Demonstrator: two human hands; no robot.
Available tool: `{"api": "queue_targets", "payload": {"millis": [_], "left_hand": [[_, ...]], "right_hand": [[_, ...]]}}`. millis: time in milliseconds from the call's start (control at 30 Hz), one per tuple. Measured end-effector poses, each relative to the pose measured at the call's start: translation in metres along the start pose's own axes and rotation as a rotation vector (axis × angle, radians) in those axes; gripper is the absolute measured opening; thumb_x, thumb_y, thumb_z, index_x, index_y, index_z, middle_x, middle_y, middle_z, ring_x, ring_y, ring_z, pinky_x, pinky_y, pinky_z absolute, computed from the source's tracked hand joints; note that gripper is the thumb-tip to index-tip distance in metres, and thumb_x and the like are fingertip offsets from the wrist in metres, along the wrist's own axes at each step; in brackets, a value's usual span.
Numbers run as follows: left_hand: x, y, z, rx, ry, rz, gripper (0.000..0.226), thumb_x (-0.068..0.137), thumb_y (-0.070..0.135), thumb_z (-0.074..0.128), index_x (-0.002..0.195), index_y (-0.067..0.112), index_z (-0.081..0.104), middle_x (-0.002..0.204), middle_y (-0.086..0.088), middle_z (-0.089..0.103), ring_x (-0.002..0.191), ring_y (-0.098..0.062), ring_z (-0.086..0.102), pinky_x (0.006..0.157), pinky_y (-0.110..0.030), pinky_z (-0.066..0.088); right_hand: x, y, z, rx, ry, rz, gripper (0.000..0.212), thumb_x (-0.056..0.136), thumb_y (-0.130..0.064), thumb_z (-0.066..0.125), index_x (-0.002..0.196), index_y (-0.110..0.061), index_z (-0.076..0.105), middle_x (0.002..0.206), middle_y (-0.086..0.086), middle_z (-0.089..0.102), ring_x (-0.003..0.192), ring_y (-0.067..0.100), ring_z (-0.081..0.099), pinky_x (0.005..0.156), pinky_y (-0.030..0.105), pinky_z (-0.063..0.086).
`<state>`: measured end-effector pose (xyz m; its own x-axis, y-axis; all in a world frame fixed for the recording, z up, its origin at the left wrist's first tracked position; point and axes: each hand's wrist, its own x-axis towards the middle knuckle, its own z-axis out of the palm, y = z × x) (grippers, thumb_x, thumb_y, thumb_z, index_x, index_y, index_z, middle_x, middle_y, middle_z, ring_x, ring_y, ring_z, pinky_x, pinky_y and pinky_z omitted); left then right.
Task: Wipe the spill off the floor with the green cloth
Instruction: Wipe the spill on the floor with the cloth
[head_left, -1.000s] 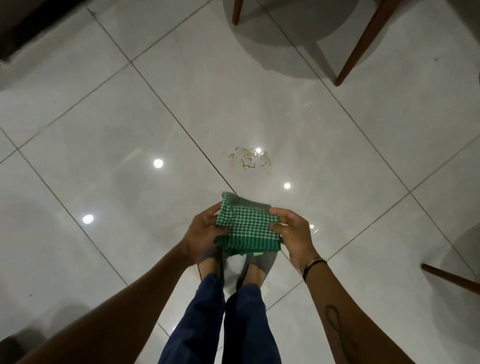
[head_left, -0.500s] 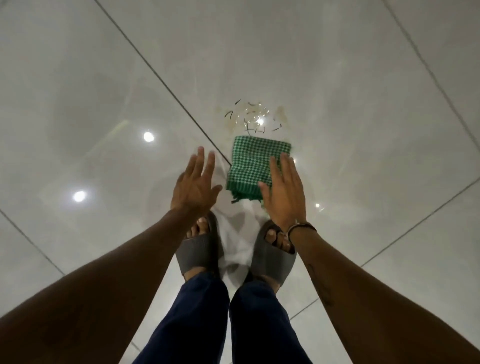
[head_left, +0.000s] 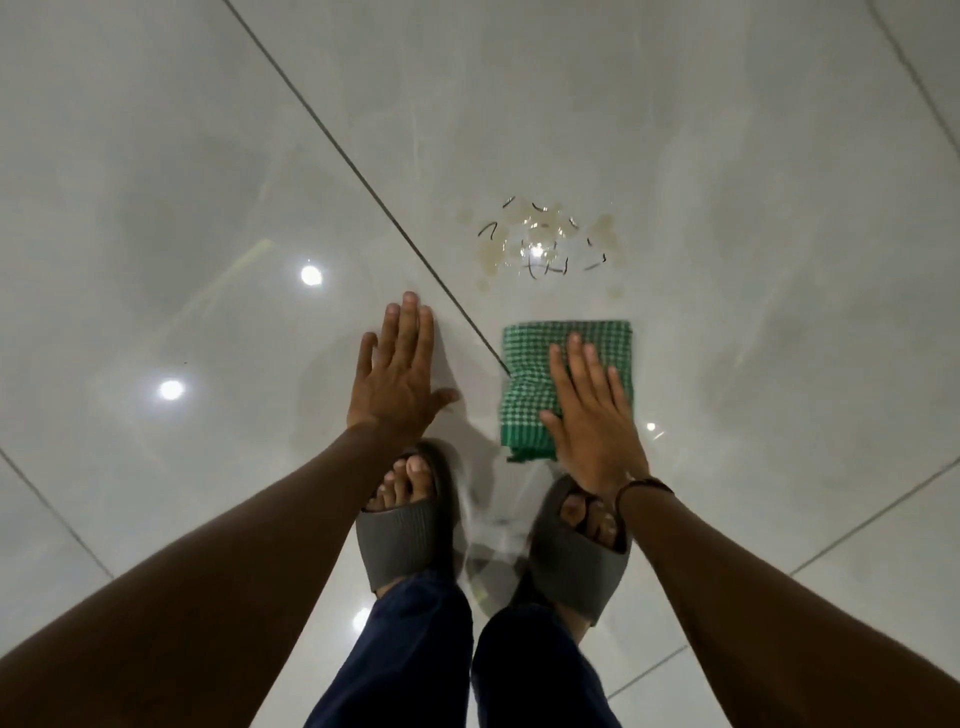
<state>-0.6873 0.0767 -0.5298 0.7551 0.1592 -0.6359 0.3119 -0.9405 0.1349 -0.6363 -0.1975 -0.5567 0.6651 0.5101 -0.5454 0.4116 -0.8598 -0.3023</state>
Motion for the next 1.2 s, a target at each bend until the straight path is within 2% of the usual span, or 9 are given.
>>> {"api": "queue_targets", "payload": {"millis": [100, 233, 333, 500, 600, 800, 1000, 1100, 1200], "left_hand": [[0.001, 0.004, -0.002, 0.013, 0.015, -0.024, 0.13, 0.098, 0.073, 0.062, 0.175, 0.01, -0.022, 0.182, -0.013, -0.032, 0.17, -0.034, -0.026, 0.14, -0.057, -0.004], [0.015, -0.007, -0.01, -0.067, 0.04, -0.147, 0.164, 0.071, 0.089, 0.077, 0.174, 0.009, -0.023, 0.182, -0.015, -0.032, 0.17, -0.037, -0.026, 0.138, -0.058, -0.009], [0.016, -0.013, -0.012, -0.107, 0.008, -0.144, 0.171, 0.065, 0.09, 0.08, 0.174, 0.009, -0.023, 0.182, -0.015, -0.033, 0.169, -0.039, -0.027, 0.139, -0.062, -0.001], [0.014, -0.005, -0.021, -0.076, 0.039, -0.1, 0.168, 0.068, 0.087, 0.083, 0.175, 0.008, -0.021, 0.183, -0.016, -0.03, 0.171, -0.037, -0.024, 0.14, -0.059, -0.001], [0.02, -0.003, -0.026, -0.038, 0.025, -0.071, 0.171, 0.066, 0.085, 0.085, 0.174, 0.009, -0.023, 0.183, -0.014, -0.031, 0.171, -0.035, -0.025, 0.141, -0.057, -0.002], [0.021, -0.017, -0.017, -0.072, 0.05, -0.005, 0.177, 0.058, 0.094, 0.081, 0.174, 0.011, -0.023, 0.183, -0.012, -0.031, 0.171, -0.035, -0.025, 0.141, -0.055, 0.0], [0.019, -0.025, -0.028, -0.113, 0.045, 0.02, 0.175, 0.06, 0.081, 0.092, 0.176, 0.011, -0.019, 0.184, -0.011, -0.029, 0.171, -0.032, -0.025, 0.141, -0.049, -0.005], [0.015, -0.037, -0.027, -0.068, 0.054, 0.077, 0.175, 0.058, 0.078, 0.094, 0.177, 0.01, -0.015, 0.186, -0.01, -0.023, 0.172, -0.031, -0.02, 0.142, -0.051, 0.002], [0.014, -0.045, -0.022, -0.059, 0.075, 0.095, 0.175, 0.058, 0.081, 0.092, 0.177, 0.009, -0.014, 0.186, -0.011, -0.021, 0.173, -0.031, -0.018, 0.142, -0.05, 0.004]], "right_hand": [[0.008, 0.028, -0.021, 0.095, -0.014, 0.198, 0.078, 0.112, -0.052, 0.02, 0.176, -0.018, -0.01, 0.184, 0.011, -0.02, 0.171, 0.03, -0.018, 0.14, 0.059, 0.001], [0.072, 0.014, -0.039, 0.147, 0.131, 0.393, 0.084, 0.111, -0.058, 0.021, 0.176, -0.015, -0.009, 0.182, 0.022, -0.02, 0.17, 0.043, -0.017, 0.136, 0.066, -0.008], [0.086, -0.014, -0.022, 0.014, 0.148, 0.279, 0.083, 0.114, -0.057, 0.025, 0.176, -0.015, -0.009, 0.181, 0.027, -0.018, 0.168, 0.048, -0.016, 0.133, 0.066, -0.014], [0.017, -0.008, 0.016, -0.064, 0.08, 0.005, 0.085, 0.112, -0.066, 0.026, 0.177, -0.024, -0.01, 0.184, 0.013, -0.02, 0.171, 0.037, -0.017, 0.138, 0.065, 0.001], [-0.002, 0.017, 0.015, 0.013, 0.057, 0.119, 0.092, 0.107, -0.073, 0.028, 0.176, -0.027, -0.012, 0.184, 0.009, -0.024, 0.17, 0.034, -0.02, 0.137, 0.061, -0.008], [0.091, -0.002, -0.024, 0.176, 0.252, 0.505, 0.091, 0.109, -0.068, 0.024, 0.177, -0.013, -0.004, 0.182, 0.029, -0.013, 0.169, 0.052, -0.01, 0.133, 0.076, -0.003], [0.016, -0.025, 0.014, -0.116, 0.036, -0.171, 0.075, 0.117, -0.049, 0.027, 0.176, -0.025, -0.012, 0.184, 0.013, -0.02, 0.17, 0.038, -0.017, 0.138, 0.066, 0.003], [0.007, 0.017, 0.001, -0.097, 0.051, 0.007, 0.074, 0.118, -0.046, 0.03, 0.176, -0.03, -0.013, 0.185, 0.009, -0.02, 0.171, 0.034, -0.016, 0.139, 0.061, 0.002], [0.035, 0.024, -0.015, -0.035, 0.195, 0.265, 0.072, 0.116, -0.047, 0.021, 0.178, -0.02, -0.002, 0.185, 0.018, -0.01, 0.171, 0.041, -0.008, 0.138, 0.065, 0.006]]}}
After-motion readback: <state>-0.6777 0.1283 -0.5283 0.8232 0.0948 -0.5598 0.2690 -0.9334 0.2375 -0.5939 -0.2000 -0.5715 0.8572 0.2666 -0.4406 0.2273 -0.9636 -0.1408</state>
